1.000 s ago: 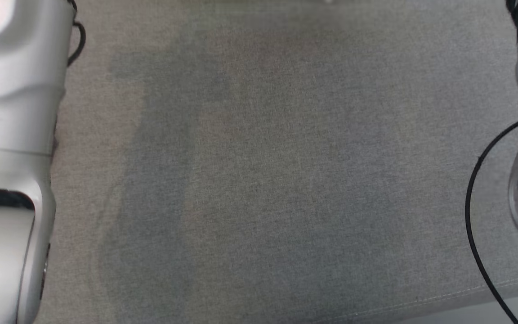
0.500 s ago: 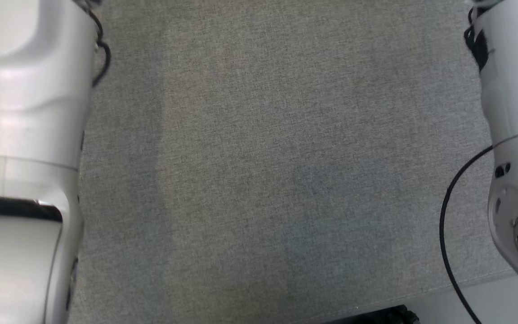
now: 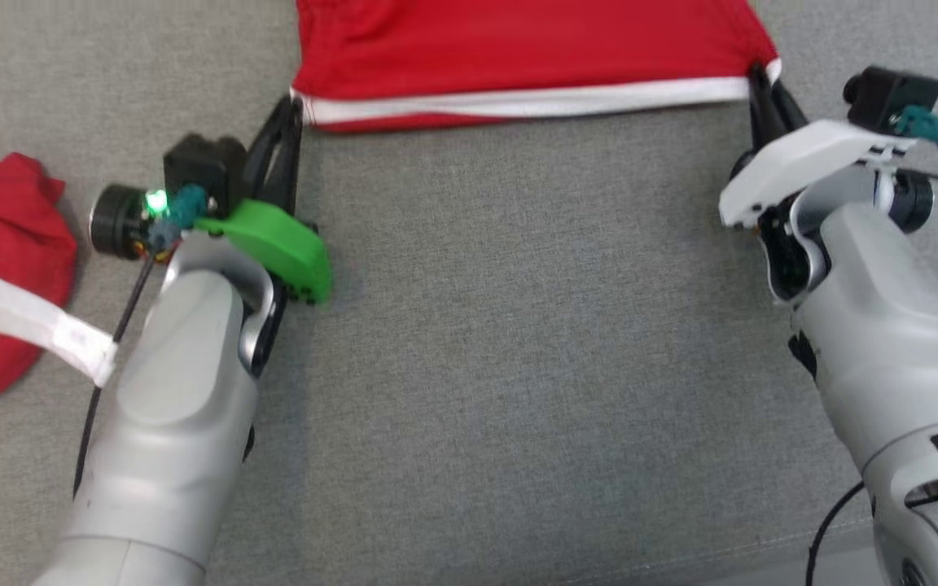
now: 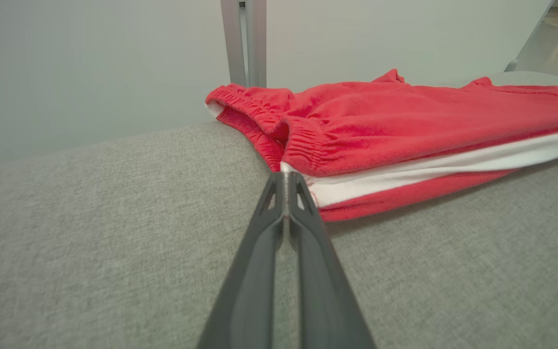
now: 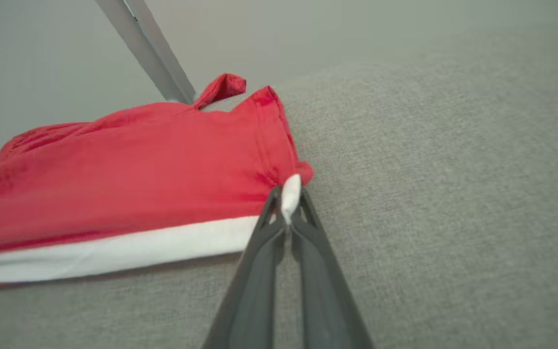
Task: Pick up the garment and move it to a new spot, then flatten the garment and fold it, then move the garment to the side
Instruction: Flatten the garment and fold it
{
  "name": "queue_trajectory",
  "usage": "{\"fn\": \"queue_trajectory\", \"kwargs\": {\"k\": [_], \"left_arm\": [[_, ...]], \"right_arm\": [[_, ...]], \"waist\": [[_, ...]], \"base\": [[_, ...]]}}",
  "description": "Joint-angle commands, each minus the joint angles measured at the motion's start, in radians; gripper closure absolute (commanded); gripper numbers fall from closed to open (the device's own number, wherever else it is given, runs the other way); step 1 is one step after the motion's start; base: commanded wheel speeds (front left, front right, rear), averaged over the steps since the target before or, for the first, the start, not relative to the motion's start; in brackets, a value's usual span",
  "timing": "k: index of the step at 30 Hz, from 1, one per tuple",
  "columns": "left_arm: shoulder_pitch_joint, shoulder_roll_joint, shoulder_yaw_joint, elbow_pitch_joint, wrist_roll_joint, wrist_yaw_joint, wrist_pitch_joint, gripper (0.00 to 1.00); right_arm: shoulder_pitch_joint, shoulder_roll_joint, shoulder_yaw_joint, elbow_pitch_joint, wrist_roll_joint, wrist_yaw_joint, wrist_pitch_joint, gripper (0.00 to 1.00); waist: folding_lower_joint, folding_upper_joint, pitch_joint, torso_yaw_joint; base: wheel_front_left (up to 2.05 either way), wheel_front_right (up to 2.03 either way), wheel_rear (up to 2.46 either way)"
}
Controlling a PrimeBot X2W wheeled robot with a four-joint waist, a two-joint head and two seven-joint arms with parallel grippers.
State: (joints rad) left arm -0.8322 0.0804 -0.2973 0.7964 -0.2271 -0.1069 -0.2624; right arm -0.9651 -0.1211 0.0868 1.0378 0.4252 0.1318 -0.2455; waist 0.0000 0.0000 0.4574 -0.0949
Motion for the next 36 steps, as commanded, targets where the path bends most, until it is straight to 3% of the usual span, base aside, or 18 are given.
{"fn": "queue_trajectory", "kwargs": {"k": [1,8,17,24,36], "left_arm": [[0.049,0.020,-0.006,-0.009,0.014,-0.006,-0.003,1.00],[0.235,0.049,-0.065,-0.072,0.028,-0.020,-0.003,1.00],[0.433,0.081,-0.123,-0.181,0.016,-0.023,-0.003,1.00],[0.601,0.094,-0.157,-0.298,0.005,-0.023,-0.003,1.00],[0.773,0.168,-0.237,-0.437,-0.002,-0.022,-0.003,1.00]], "right_arm": [[0.032,-0.031,0.032,0.007,0.013,-0.002,0.001,1.00],[0.155,-0.084,0.161,0.004,0.157,-0.002,0.092,1.00],[0.311,-0.176,0.386,-0.091,0.254,-0.002,0.211,1.00],[0.454,-0.334,0.546,-0.279,0.424,-0.002,0.393,1.00],[0.606,-0.597,0.631,-0.592,0.665,-0.002,0.642,1.00]], "waist": [[0.0000,0.0000,-0.139,0.032],[0.0000,0.0000,-0.274,0.037],[0.0000,0.0000,-0.410,0.032],[0.0000,0.0000,-0.479,0.051],[0.0000,0.0000,-0.516,0.083]], "base": [[0.00,0.00,0.00],[0.00,0.00,0.00],[0.00,0.00,0.00],[0.00,0.00,0.00],[0.00,0.00,0.00]]}}
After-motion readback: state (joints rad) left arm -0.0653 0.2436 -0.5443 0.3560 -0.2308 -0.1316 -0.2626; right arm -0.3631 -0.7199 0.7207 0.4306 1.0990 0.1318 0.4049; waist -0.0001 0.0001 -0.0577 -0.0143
